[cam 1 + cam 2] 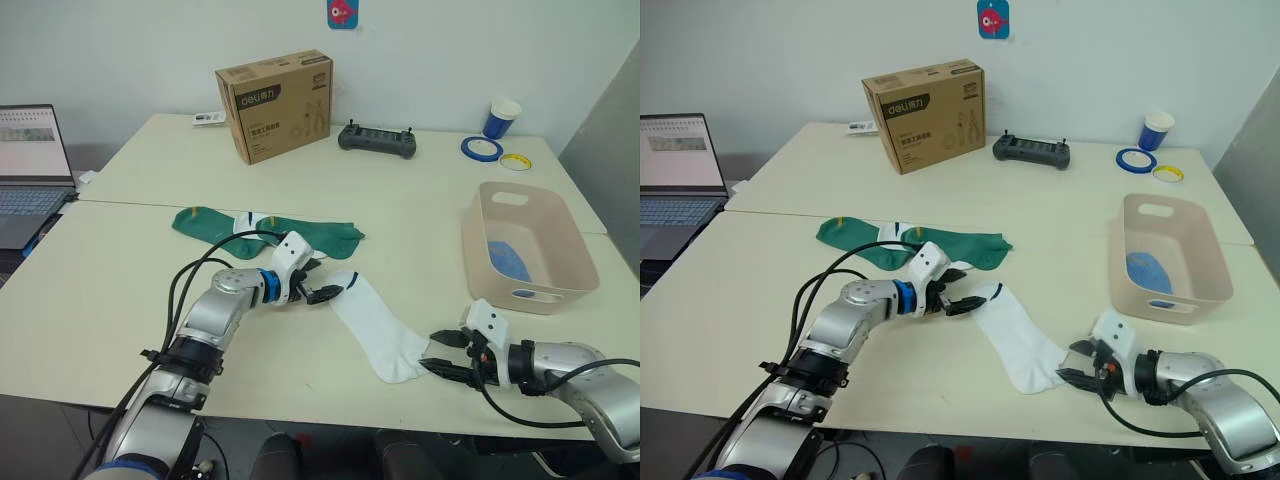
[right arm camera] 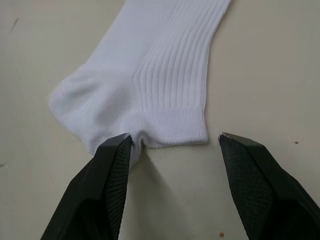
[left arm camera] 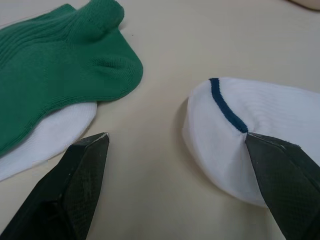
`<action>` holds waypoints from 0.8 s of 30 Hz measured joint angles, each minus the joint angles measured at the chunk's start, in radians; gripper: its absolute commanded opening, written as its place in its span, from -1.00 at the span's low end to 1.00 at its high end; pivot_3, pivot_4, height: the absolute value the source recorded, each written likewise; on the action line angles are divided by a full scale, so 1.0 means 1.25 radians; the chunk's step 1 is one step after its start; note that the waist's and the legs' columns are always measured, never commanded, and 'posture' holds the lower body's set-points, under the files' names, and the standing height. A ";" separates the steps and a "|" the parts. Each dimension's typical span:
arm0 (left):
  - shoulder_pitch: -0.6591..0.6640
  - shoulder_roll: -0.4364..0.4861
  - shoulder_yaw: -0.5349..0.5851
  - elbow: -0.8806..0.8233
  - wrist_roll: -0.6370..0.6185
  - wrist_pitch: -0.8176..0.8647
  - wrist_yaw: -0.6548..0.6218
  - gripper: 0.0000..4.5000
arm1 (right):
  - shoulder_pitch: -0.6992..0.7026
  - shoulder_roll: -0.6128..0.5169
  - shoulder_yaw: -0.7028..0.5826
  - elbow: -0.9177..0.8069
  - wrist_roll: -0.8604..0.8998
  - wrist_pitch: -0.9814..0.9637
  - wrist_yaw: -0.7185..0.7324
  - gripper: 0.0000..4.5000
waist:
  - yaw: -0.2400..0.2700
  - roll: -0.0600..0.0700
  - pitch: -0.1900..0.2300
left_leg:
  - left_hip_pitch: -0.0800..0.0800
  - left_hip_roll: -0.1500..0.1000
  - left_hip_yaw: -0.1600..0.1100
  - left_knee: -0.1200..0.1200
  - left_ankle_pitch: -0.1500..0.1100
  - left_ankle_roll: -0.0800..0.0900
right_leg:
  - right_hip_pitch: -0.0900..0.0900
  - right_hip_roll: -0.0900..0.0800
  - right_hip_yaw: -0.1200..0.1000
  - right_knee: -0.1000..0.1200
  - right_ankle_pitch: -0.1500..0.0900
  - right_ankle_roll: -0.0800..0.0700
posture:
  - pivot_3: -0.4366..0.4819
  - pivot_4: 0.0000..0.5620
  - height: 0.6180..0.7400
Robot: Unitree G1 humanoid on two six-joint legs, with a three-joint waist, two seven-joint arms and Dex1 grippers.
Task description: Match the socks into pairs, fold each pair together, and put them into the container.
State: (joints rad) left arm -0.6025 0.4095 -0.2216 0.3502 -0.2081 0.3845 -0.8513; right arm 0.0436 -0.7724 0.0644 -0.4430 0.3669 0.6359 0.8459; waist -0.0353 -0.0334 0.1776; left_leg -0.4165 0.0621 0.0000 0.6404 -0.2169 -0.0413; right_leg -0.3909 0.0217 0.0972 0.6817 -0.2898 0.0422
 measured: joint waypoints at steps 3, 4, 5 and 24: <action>0.000 -0.004 -0.002 0.001 0.009 -0.003 -0.013 0.60 | 0.003 0.007 0.009 -0.014 -0.005 0.007 -0.018 0.05 | 0.000 0.000 0.000 | 0.000 0.000 0.000 0.000 0.000 0.000 | 0.001 0.000 0.000 0.000 0.000 0.000 | -0.05 -0.47 1.00; 0.000 -0.006 -0.004 0.001 0.010 -0.003 -0.020 0.47 | 0.001 0.008 0.014 -0.019 -0.009 0.010 -0.022 -0.08 | 0.000 0.000 0.000 | 0.000 0.000 0.000 0.000 0.000 0.000 | 0.001 0.000 0.000 0.000 0.000 0.000 | -0.05 -0.47 1.00; 0.001 -0.008 -0.005 0.001 0.010 -0.003 -0.025 0.35 | 0.000 0.008 0.016 -0.021 -0.010 0.014 -0.023 -0.21 | 0.001 0.000 0.000 | 0.000 0.000 0.000 0.000 0.000 0.000 | 0.001 0.000 0.000 0.000 0.000 0.000 | -0.05 -0.47 1.00; 0.296 0.037 0.159 -0.409 -0.098 0.261 0.081 -0.99 | -0.230 -0.002 0.075 0.137 0.038 0.039 0.131 -1.00 | -0.014 0.000 0.000 | 0.000 0.001 -0.001 0.000 0.000 0.000 | 0.001 -0.001 -0.001 0.000 0.000 0.000 | -0.05 -0.47 1.00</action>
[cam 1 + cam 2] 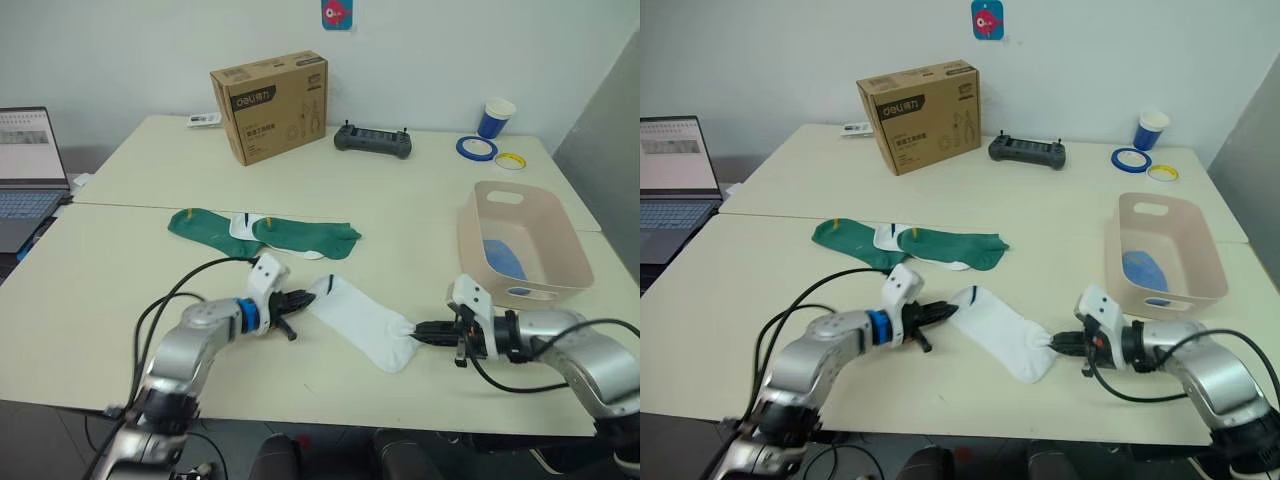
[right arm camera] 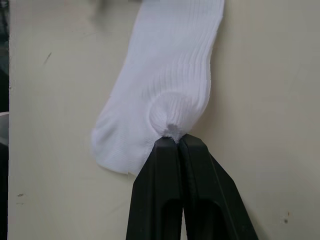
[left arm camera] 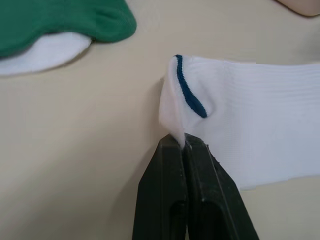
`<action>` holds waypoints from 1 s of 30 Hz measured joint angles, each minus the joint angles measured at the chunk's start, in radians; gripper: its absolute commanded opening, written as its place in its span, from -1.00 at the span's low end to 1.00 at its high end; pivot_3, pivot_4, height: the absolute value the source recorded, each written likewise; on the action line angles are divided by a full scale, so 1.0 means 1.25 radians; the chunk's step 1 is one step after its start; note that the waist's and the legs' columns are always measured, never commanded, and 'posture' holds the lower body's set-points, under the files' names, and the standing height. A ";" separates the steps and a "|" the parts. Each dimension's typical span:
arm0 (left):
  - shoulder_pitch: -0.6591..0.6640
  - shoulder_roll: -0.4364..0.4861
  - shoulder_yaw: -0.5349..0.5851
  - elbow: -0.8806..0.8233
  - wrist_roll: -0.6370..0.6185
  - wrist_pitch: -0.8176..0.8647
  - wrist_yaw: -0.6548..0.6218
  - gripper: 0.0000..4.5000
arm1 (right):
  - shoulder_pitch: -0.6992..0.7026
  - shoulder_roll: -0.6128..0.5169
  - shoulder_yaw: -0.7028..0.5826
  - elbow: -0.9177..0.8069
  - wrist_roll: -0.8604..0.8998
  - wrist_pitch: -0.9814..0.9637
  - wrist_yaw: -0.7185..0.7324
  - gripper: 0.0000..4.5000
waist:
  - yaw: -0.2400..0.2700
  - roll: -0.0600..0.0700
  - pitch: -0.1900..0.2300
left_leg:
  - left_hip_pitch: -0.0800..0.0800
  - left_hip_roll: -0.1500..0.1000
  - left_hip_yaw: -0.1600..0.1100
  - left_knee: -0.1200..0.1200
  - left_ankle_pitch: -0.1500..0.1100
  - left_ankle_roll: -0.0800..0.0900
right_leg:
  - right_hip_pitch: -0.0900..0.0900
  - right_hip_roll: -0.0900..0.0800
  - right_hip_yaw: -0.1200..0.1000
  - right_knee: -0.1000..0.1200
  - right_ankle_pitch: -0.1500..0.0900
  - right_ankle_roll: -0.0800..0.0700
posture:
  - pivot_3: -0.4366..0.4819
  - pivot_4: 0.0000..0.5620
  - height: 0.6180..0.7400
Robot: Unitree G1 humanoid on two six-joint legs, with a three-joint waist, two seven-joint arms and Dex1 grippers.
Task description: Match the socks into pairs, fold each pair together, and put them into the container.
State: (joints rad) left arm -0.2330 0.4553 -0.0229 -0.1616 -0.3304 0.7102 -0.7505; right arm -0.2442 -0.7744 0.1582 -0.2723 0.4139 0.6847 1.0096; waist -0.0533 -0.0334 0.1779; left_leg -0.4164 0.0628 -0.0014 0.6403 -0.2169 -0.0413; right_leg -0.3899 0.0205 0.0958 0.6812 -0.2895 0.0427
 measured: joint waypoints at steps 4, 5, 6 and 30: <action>0.079 -0.005 0.057 -0.143 -0.074 0.124 0.057 -0.99 | -0.046 0.010 0.039 0.071 -0.016 -0.023 0.036 -1.00 | 0.005 0.000 0.000 | 0.000 -0.001 0.001 0.000 0.000 0.000 | 0.000 -0.002 0.000 0.000 0.000 0.000 | -0.05 -0.47 1.00; 0.099 -0.019 0.085 -0.182 -0.101 0.166 0.080 -0.99 | -0.062 0.010 0.052 0.089 -0.024 -0.030 0.051 -1.00 | 0.004 0.000 0.000 | 0.000 -0.001 0.001 0.001 0.000 0.000 | 0.000 -0.002 0.001 0.000 0.000 0.001 | -0.05 -0.47 1.00; 0.117 -0.037 0.112 -0.221 -0.129 0.206 0.106 -0.99 | -0.075 0.010 0.062 0.106 -0.031 -0.037 0.066 -1.00 | 0.002 0.000 0.000 | 0.000 -0.001 0.002 0.001 0.000 0.000 | 0.000 -0.002 0.001 0.000 0.001 0.001 | -0.05 -0.47 1.00; 0.268 0.011 0.248 -0.336 -0.293 0.277 0.186 -0.69 | 0.032 0.057 -0.033 0.060 -0.031 -0.017 -0.029 0.60 | -0.003 0.000 0.000 | 0.001 -0.001 0.002 0.001 0.000 0.000 | 0.000 -0.002 0.002 0.000 -0.002 -0.005 | -0.05 -0.47 1.00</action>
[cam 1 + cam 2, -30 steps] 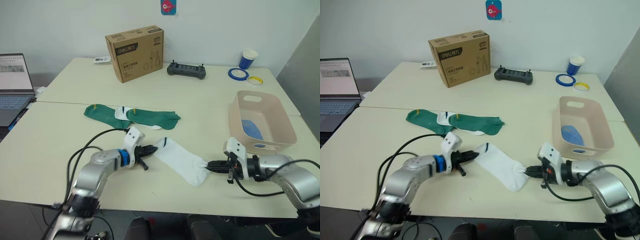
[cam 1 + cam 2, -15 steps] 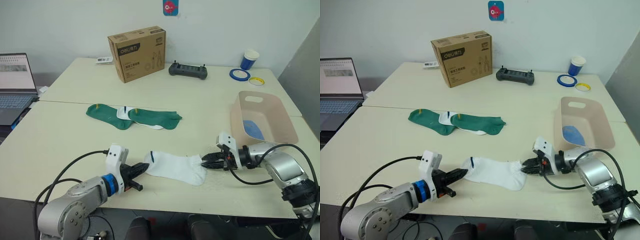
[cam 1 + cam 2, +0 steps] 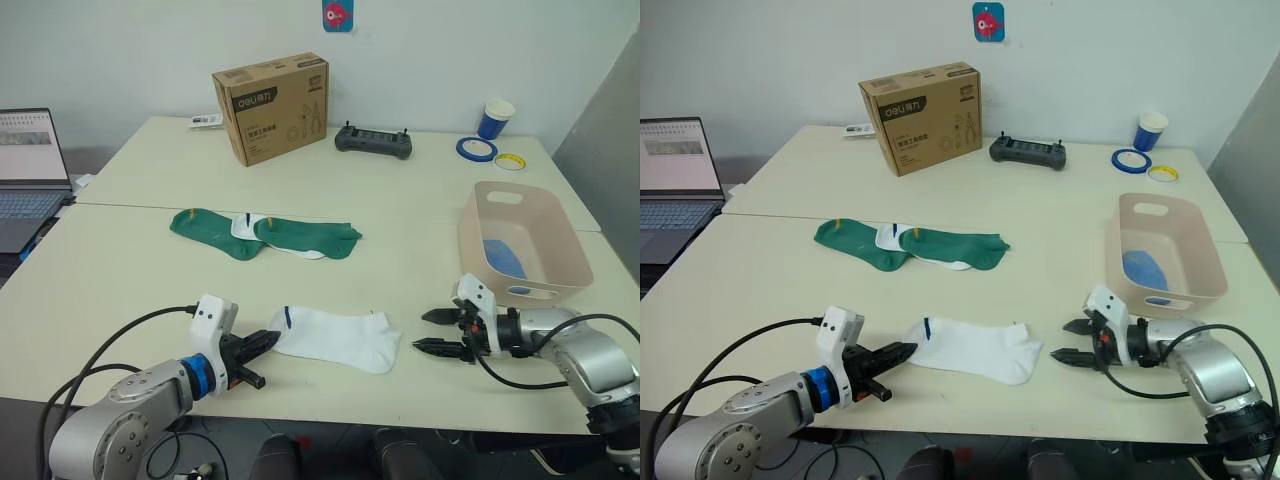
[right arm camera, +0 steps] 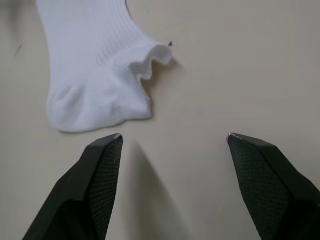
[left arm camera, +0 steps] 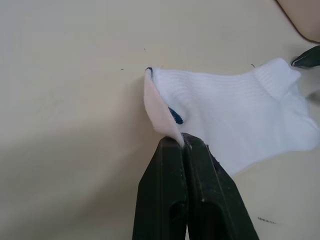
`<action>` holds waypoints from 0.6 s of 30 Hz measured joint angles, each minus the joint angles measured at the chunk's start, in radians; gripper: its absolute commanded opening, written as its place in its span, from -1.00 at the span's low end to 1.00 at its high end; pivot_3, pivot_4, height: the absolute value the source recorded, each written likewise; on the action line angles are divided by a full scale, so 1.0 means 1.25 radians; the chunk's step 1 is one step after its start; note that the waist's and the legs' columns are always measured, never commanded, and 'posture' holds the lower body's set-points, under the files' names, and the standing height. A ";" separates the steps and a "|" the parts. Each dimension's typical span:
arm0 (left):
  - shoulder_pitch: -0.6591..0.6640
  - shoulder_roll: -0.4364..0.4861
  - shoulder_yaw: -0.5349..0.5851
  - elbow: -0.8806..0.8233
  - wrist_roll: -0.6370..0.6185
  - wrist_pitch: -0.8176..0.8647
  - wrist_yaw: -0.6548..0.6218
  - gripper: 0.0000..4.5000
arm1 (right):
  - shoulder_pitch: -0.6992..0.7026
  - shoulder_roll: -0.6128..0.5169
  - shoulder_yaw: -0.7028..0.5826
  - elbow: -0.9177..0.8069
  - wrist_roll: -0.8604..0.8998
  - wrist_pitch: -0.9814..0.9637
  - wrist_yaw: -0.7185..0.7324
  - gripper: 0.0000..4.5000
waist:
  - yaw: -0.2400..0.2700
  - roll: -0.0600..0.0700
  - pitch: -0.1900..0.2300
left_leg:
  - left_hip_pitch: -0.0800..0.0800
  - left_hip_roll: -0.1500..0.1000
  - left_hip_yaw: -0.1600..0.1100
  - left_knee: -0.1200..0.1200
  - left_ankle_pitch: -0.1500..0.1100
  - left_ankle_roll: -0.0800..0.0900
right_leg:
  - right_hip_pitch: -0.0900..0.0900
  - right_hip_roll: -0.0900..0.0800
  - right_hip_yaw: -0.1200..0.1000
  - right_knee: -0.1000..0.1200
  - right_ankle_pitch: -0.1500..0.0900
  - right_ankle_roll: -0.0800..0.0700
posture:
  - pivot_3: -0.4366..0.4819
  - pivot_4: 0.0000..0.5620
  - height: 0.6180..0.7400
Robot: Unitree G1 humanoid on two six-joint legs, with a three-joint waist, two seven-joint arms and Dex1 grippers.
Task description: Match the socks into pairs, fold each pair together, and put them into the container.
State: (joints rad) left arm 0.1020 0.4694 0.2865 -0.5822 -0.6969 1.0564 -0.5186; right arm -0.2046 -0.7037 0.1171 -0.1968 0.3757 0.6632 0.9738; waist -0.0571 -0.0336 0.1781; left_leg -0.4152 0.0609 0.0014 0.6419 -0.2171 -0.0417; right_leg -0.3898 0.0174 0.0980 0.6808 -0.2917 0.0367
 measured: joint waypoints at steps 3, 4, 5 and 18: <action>0.003 0.018 -0.003 0.001 -0.020 0.005 -0.014 -0.31 | 0.012 0.018 0.001 -0.030 0.001 0.014 -0.024 0.60 | 0.000 0.000 0.000 | 0.000 0.000 0.000 0.000 0.000 0.000 | 0.000 0.000 0.000 0.000 0.000 0.000 | -0.05 -0.47 1.00; 0.011 0.037 -0.005 0.001 -0.023 0.006 -0.020 -0.16 | 0.013 0.024 0.003 -0.038 0.002 0.022 -0.031 0.60 | 0.000 0.000 0.000 | 0.000 0.000 0.000 0.000 0.000 0.000 | 0.000 0.000 0.000 0.000 0.000 0.000 | -0.05 -0.47 1.00; 0.024 0.060 -0.004 0.002 -0.025 0.009 -0.032 -0.04 | 0.014 0.027 0.003 -0.043 0.001 0.026 -0.035 0.60 | -0.001 0.000 0.000 | 0.000 0.000 0.001 0.000 0.000 0.000 | 0.000 0.000 0.000 0.000 0.000 0.000 | -0.05 -0.47 1.00; -0.090 0.163 -0.071 0.189 0.025 -0.138 -0.167 -0.02 | 0.032 0.056 0.053 -0.101 -0.001 0.042 -0.066 0.01 | 0.005 0.000 0.000 | -0.001 0.000 0.003 -0.001 -0.001 -0.001 | -0.002 -0.002 0.001 -0.002 -0.001 0.000 | -0.05 -0.47 1.00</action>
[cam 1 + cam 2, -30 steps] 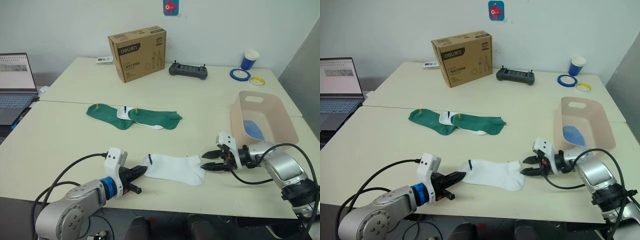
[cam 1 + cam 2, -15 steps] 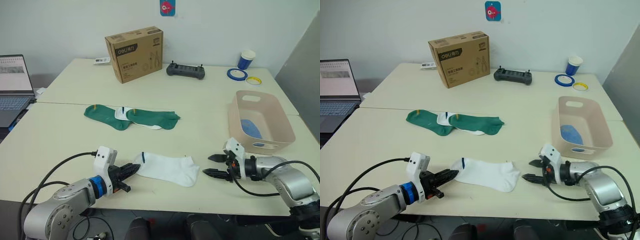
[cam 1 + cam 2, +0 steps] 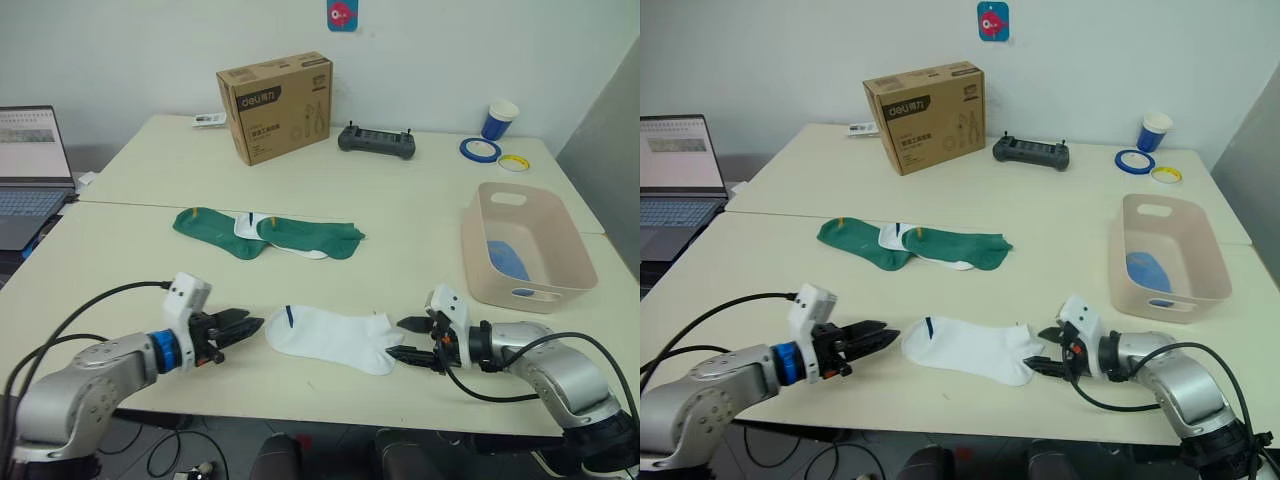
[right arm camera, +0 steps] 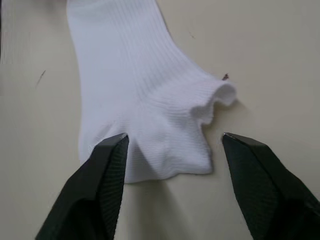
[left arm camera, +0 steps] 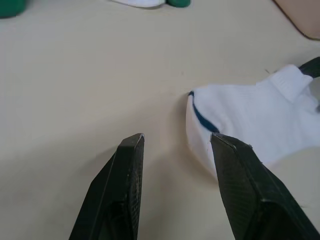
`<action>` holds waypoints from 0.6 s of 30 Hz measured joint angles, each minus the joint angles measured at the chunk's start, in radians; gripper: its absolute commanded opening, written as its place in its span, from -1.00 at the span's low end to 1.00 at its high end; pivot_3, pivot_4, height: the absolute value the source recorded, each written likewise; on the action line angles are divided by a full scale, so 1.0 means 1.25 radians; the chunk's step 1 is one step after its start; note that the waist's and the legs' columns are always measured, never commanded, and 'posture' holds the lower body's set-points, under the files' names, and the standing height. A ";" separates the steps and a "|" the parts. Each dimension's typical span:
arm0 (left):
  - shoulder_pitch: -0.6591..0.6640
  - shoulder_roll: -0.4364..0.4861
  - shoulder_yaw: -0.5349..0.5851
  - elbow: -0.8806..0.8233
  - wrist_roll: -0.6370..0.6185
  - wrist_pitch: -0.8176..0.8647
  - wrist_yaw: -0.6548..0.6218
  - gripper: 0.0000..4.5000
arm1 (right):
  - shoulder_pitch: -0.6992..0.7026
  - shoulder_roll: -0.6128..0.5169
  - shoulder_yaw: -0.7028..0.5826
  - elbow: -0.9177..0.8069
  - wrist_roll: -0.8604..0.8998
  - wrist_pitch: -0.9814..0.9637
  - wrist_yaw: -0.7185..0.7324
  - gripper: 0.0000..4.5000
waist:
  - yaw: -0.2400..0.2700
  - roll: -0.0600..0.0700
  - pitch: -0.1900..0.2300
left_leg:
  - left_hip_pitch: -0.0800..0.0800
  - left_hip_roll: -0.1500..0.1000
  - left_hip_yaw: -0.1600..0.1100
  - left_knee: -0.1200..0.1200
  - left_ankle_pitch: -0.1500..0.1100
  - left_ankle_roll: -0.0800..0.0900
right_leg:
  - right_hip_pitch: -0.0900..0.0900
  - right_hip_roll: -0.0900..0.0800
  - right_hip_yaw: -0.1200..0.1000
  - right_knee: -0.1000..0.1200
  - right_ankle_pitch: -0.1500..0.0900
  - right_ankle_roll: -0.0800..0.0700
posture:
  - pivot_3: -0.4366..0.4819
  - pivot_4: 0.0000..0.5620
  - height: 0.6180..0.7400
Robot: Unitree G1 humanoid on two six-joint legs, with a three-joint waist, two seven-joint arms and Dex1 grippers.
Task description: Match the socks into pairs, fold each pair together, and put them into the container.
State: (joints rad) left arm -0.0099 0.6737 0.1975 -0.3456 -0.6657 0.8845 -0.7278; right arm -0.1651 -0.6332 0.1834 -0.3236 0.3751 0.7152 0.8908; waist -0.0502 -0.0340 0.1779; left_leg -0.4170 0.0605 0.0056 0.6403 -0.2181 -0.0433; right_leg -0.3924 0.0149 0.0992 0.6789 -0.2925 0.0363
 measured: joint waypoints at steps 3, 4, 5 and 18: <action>-0.026 -0.012 -0.051 0.035 0.026 -0.025 -0.003 -0.02 | 0.004 -0.005 0.004 -0.002 0.000 0.000 0.000 -0.48 | 0.000 0.000 0.000 | 0.000 0.001 -0.002 -0.001 0.000 0.000 | -0.001 0.002 -0.002 0.001 0.001 0.002 | -0.05 -0.47 1.00; -0.037 -0.012 -0.064 0.045 0.036 -0.035 -0.003 -0.02 | 0.005 -0.006 0.005 -0.002 0.000 0.000 0.000 -0.64 | 0.000 0.000 0.000 | 0.000 0.001 -0.003 -0.002 0.000 0.000 | -0.001 0.002 -0.002 0.001 0.001 0.002 | -0.05 -0.47 1.00; -0.045 -0.013 -0.075 0.054 0.045 -0.041 -0.004 -0.02 | 0.006 -0.006 0.006 -0.003 0.000 0.000 0.000 -0.80 | 0.000 0.000 0.000 | 0.000 0.001 -0.003 -0.003 0.000 0.000 | -0.001 0.003 -0.002 0.001 0.001 0.002 | -0.05 -0.47 1.00; 0.000 -0.006 -0.075 0.029 0.049 -0.046 -0.014 -0.99 | 0.003 -0.028 0.003 -0.006 0.033 0.028 0.013 -1.00 | -0.004 0.000 0.000 | 0.000 0.001 -0.002 -0.004 0.000 0.000 | -0.001 0.002 -0.002 0.001 0.001 0.002 | -0.05 -0.47 1.00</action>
State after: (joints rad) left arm -0.0103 0.6667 0.1035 -0.3091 -0.6046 0.8268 -0.7449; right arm -0.1618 -0.6686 0.1869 -0.3311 0.4161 0.7504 0.9076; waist -0.0551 -0.0340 0.1779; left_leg -0.4164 0.0622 0.0027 0.6350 -0.2184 -0.0437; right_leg -0.3942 0.0174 0.0972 0.6802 -0.2919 0.0386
